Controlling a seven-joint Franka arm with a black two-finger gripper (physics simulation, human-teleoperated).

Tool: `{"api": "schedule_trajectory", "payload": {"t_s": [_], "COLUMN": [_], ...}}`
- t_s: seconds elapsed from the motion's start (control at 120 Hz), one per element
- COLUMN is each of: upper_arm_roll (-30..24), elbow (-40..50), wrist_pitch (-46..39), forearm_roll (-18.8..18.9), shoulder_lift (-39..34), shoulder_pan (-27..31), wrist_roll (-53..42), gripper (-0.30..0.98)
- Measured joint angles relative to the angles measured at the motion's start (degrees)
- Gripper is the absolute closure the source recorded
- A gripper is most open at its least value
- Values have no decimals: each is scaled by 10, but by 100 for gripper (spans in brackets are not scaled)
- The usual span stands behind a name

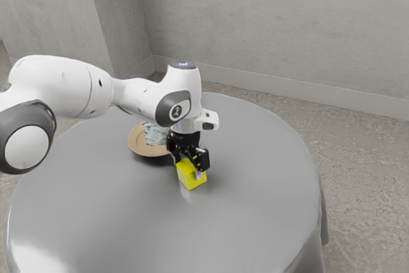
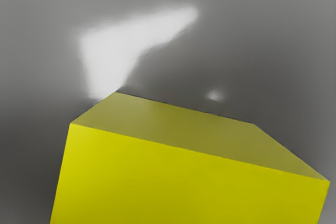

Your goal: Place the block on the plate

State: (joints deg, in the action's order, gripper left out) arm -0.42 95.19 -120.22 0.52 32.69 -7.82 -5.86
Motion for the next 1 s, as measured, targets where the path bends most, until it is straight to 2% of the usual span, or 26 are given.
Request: {"api": "schedule_trajectory", "payload": {"t_s": [0.275,0.55,1.0], "upper_arm_roll": [0,0,1], "elbow": [2,2,2], "wrist_pitch": [-15,-19,-17], "forearm_roll": [-1,4,7], "shoulder_lift": [9,9,-2], "shoulder_pan": [0,0,-1], "wrist_roll": [-3,-5,-5], "gripper": [0,21,29]}}
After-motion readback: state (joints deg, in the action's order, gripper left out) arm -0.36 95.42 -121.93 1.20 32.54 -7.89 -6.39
